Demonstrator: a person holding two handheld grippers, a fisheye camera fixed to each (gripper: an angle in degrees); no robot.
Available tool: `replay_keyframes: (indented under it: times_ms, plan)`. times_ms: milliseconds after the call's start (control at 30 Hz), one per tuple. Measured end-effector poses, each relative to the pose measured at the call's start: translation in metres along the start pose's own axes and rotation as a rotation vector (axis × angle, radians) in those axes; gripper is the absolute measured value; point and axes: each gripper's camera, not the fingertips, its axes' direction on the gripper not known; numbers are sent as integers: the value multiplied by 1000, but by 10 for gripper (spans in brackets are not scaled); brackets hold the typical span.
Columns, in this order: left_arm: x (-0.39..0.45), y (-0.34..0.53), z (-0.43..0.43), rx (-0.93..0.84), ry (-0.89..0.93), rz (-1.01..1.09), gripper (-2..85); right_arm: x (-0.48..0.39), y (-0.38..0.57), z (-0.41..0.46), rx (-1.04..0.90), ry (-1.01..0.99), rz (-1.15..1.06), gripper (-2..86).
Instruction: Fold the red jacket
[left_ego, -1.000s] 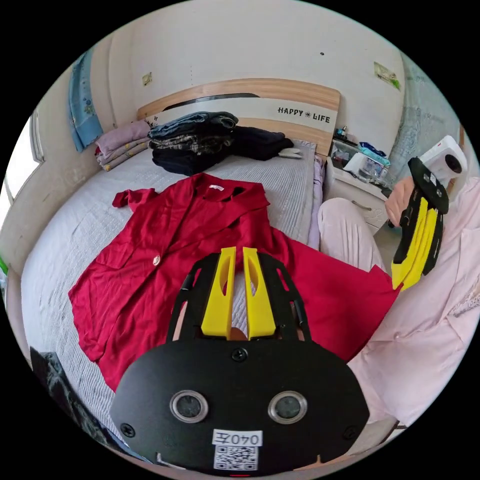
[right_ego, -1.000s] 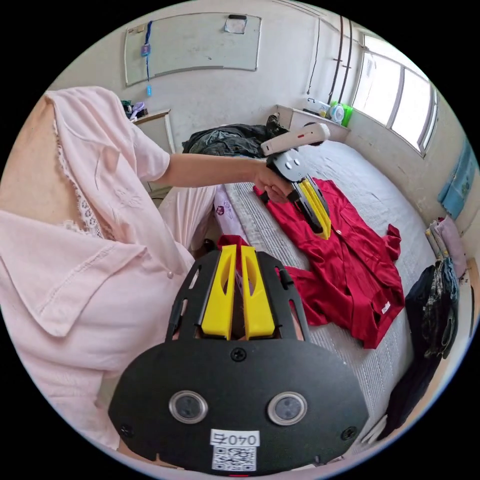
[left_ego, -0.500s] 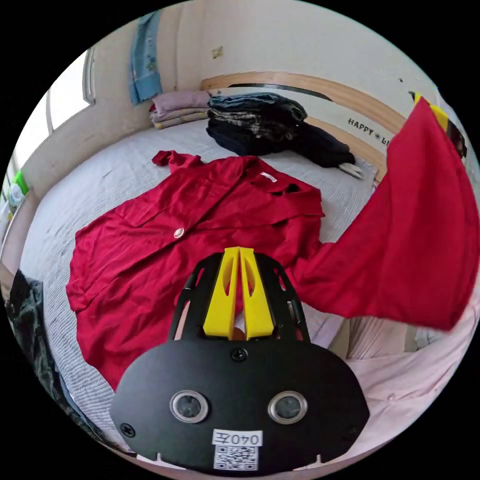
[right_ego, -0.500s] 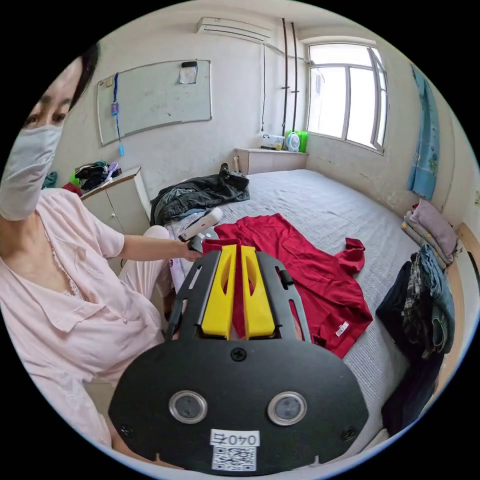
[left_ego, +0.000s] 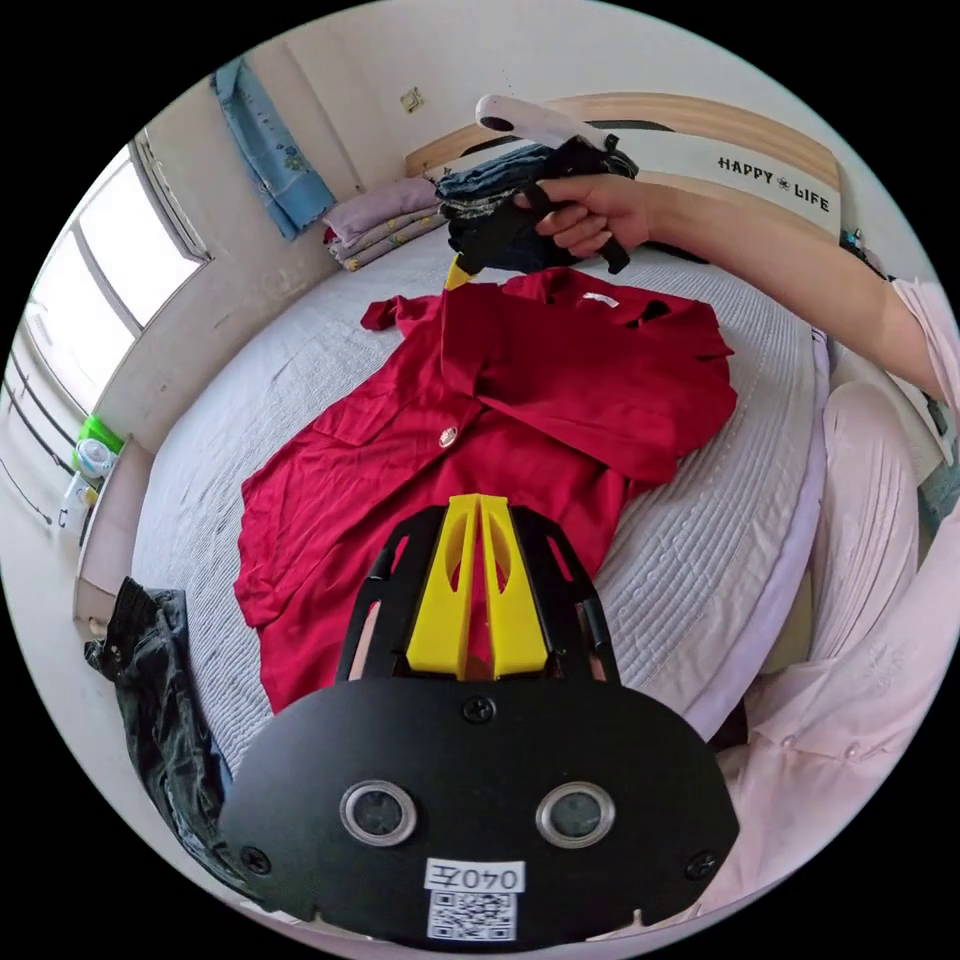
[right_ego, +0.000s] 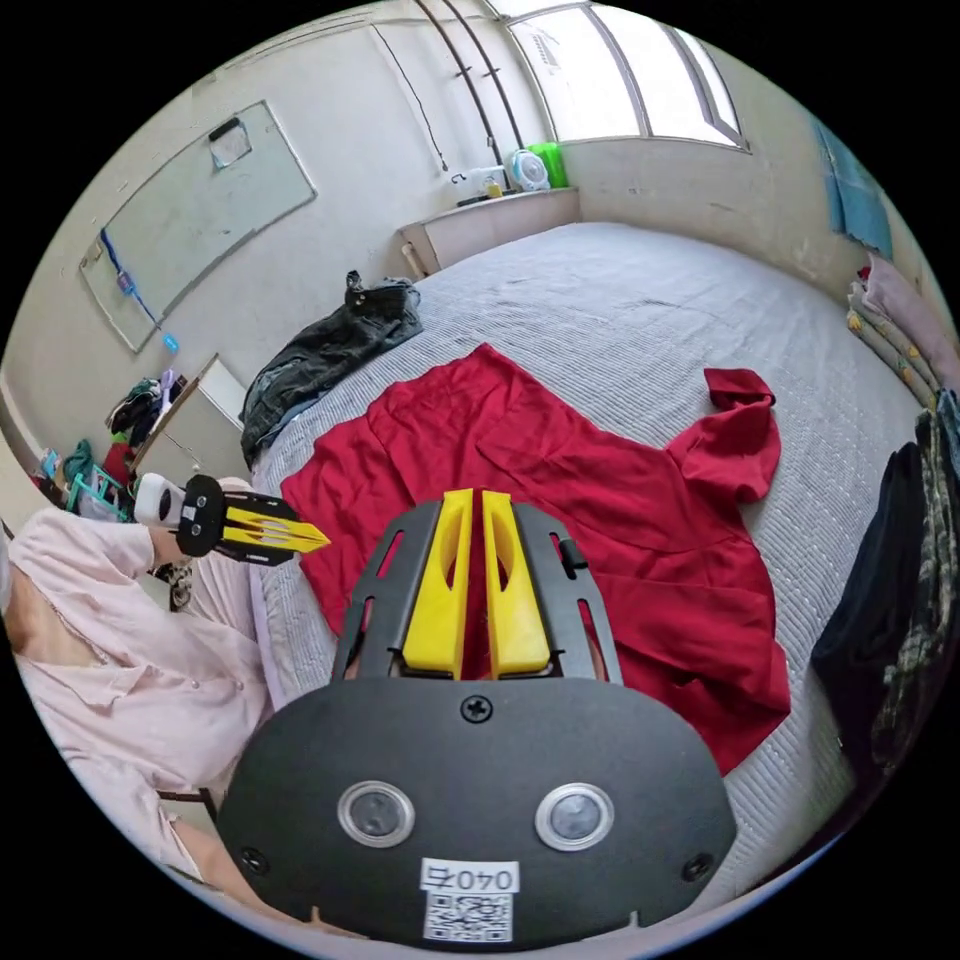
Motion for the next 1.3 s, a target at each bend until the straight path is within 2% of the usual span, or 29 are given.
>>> replay_keyframes:
  times_ms: [167,300,367,467,600,733,900,1033,1133,1233,1300]
  plan:
    - [1,-23,-10,52,45,-48,-9,-29,-19,-29,110,-43,-209,-5]
    - [11,-44,-14,50,32,-51,-8,5,-37,15,-101,62,-54,21]
    - [17,-54,-16,46,21,-39,-8,11,-42,33,-188,189,31,53]
    - [26,-72,-18,45,9,-10,-8,-15,-40,17,-158,337,41,52]
    - [40,-114,-2,40,5,42,-8,-74,-21,4,-174,389,-18,6]
    - [47,-155,34,1,25,29,-8,-130,7,22,-294,400,-87,-8]
    - [45,-175,96,-176,102,-118,-9,-141,32,74,-491,526,-50,-9]
    - [45,-182,78,-118,68,-127,-9,-153,16,72,-498,566,-61,-9]
    - [44,-199,52,-9,-14,-97,-9,-166,-23,45,-259,586,-117,-5]
    - [39,-225,66,-33,-55,-97,-9,-152,-65,53,-152,593,-104,-8]
    - [37,-235,95,-91,-74,-124,-9,-136,-83,76,-170,609,-77,-9]
